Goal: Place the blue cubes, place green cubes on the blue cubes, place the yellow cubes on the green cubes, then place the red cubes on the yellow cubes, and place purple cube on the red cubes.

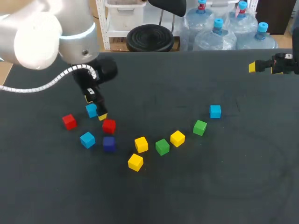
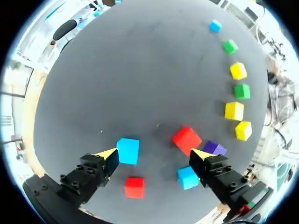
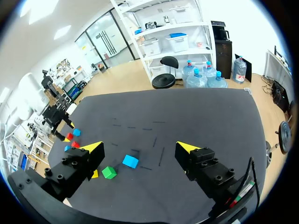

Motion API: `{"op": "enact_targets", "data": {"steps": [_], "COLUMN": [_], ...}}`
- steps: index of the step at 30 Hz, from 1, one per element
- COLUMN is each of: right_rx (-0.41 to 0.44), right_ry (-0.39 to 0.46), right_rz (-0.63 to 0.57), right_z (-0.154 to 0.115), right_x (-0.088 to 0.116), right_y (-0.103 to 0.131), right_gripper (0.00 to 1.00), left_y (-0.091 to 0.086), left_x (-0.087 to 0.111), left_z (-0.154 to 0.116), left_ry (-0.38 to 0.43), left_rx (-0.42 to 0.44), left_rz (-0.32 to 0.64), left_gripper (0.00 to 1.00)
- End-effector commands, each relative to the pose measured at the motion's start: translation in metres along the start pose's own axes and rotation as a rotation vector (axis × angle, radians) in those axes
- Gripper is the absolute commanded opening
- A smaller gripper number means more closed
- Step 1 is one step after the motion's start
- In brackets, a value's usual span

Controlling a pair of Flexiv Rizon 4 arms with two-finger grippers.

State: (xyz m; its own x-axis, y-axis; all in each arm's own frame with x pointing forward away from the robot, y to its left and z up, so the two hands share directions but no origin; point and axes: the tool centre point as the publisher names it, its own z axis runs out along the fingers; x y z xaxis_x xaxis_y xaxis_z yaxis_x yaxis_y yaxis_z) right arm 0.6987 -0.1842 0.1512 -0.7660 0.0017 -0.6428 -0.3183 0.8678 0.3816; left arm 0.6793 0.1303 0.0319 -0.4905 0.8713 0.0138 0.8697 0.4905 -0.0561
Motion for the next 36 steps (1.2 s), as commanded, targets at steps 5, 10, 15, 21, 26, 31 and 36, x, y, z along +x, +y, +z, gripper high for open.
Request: {"op": "enact_targets", "data": {"steps": [5,10,15,21,26,31,36], "right_rx": [-0.003,-0.003,-0.003,-0.003,-0.003,-0.003,-0.003], "right_ry": [0.0,0.0,0.0,0.0,0.0,0.0,0.0], "right_rz": [-0.001,-0.001,-0.001,-0.001,-0.001,-0.001,-0.001], "right_z": [0.001,0.001,0.001,0.001,0.001,0.001,0.001], "right_x": [0.0,0.0,0.0,0.0,0.0,0.0,0.0], "right_y": [-0.001,-0.001,-0.001,-0.001,-0.001,-0.001,-0.001], "right_gripper": [1.0,1.0,1.0,1.0,1.0,1.0,1.0], "left_y": [0.011,0.016,0.019,0.022,0.023,0.024,0.024], "left_x": [-0.002,0.004,0.009,0.013,0.014,0.013,0.012], "left_z": [0.012,0.021,0.023,0.025,0.028,0.03,0.028], "left_ry": [0.059,0.067,0.065,0.054,0.048,0.037,0.038], "left_rx": [-0.012,-0.02,-0.032,-0.037,-0.039,-0.036,-0.045], "left_rz": [0.03,0.035,0.029,0.017,0.018,0.021,0.018], "left_gripper": [1.0,1.0,1.0,1.0,1.0,1.0,0.84]}}
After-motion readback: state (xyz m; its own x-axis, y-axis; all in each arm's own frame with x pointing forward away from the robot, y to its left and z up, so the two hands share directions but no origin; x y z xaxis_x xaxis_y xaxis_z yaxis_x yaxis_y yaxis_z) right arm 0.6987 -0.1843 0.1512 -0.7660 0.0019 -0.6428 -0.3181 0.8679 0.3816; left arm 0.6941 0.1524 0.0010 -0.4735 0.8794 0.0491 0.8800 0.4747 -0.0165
